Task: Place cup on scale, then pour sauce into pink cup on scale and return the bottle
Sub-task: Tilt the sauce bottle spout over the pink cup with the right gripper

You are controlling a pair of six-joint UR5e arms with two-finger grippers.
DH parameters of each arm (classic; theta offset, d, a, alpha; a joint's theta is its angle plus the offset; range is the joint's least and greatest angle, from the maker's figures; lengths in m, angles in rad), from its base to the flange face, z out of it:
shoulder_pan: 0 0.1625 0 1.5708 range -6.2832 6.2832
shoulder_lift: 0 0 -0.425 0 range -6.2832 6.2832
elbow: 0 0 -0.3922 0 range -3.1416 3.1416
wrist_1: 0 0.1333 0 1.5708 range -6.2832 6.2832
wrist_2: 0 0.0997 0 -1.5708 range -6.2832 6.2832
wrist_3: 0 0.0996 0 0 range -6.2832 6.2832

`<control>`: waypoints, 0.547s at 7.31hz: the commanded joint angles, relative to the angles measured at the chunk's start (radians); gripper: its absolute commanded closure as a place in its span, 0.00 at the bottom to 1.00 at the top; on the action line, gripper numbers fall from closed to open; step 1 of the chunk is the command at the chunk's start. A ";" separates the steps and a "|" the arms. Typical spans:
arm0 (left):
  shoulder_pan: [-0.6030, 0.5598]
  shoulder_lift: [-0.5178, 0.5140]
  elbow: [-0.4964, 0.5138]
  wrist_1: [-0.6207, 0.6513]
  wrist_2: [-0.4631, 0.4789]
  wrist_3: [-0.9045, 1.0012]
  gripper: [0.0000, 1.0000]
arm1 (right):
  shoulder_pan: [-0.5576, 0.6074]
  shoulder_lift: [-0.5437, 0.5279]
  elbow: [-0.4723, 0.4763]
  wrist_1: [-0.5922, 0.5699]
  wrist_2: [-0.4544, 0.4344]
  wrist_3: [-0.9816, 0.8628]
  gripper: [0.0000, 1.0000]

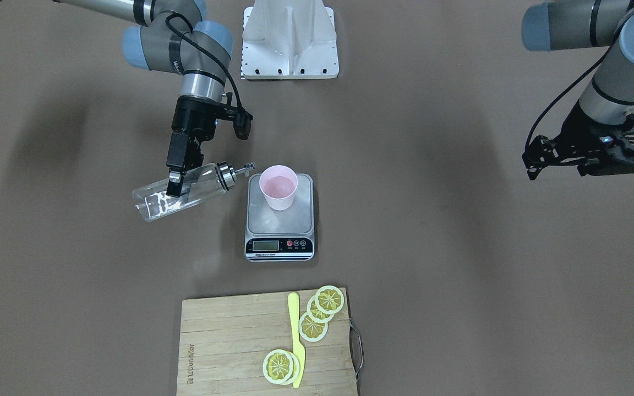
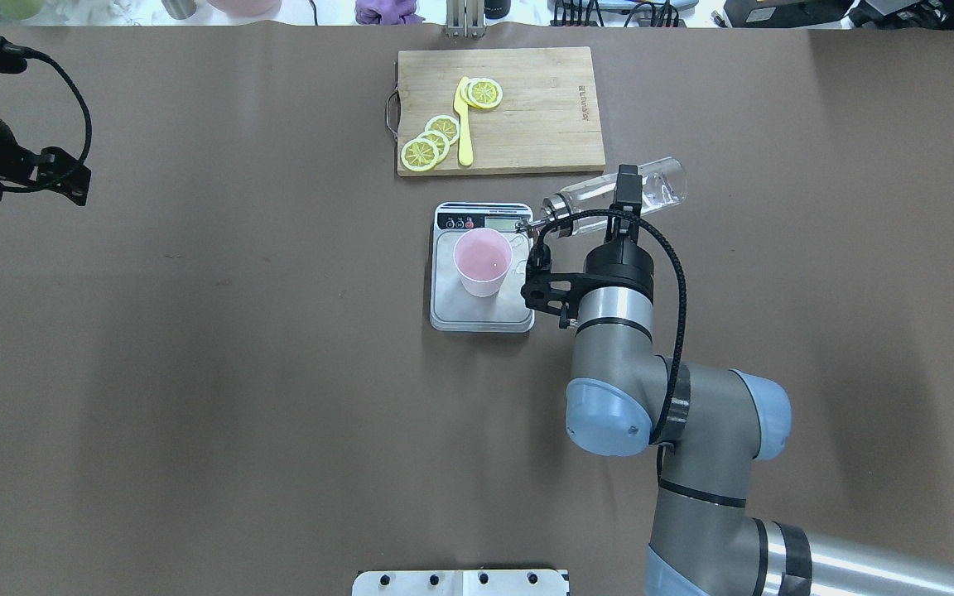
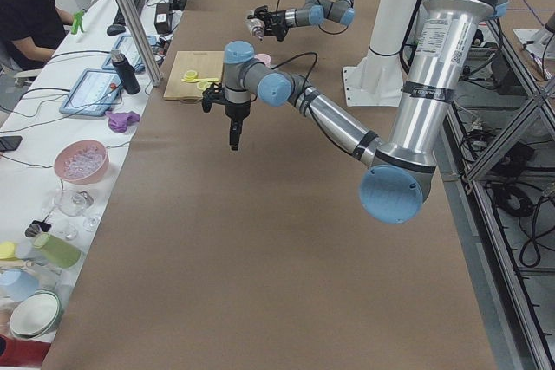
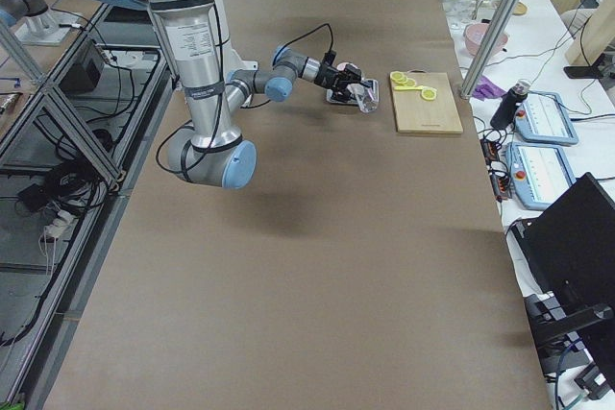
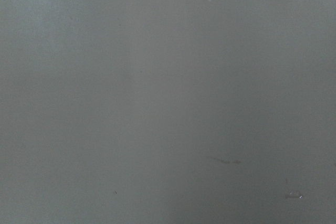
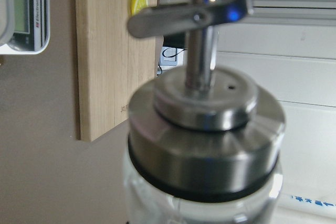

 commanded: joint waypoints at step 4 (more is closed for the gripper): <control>-0.002 0.005 0.014 -0.006 0.000 0.000 0.01 | 0.000 0.068 -0.062 -0.046 -0.082 -0.203 1.00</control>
